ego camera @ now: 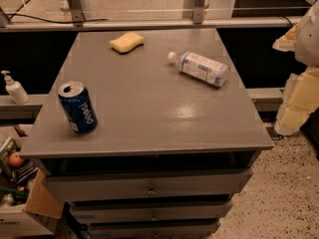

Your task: Move sponge near pepsi can

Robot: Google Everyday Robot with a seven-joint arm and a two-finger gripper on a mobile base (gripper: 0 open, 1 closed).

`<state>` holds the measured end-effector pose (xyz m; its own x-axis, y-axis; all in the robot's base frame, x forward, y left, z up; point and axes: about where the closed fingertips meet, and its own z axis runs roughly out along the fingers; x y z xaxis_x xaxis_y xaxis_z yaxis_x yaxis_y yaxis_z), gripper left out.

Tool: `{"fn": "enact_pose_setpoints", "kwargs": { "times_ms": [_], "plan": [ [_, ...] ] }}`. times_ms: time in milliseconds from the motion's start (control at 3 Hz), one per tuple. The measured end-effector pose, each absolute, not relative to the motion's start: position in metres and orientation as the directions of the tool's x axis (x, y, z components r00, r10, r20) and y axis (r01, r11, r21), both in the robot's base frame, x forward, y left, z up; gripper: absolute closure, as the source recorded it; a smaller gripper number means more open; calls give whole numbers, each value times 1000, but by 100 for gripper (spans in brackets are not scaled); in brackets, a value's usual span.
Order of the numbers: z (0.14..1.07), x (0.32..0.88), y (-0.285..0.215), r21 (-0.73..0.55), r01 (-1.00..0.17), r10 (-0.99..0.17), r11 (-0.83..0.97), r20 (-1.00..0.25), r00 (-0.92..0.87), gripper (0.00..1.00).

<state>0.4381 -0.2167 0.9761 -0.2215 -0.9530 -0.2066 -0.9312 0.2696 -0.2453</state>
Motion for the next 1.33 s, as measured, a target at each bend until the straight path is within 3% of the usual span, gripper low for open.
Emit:
{"fn": "enact_pose_setpoints", "kwargs": {
  "times_ms": [667,1333],
  "plan": [
    [970,452,-202,-264,-928,-943,264,-274,-190,0],
    [945,521,-152,-323,-909,-894,264,-435,-104,0]
  ]
}}
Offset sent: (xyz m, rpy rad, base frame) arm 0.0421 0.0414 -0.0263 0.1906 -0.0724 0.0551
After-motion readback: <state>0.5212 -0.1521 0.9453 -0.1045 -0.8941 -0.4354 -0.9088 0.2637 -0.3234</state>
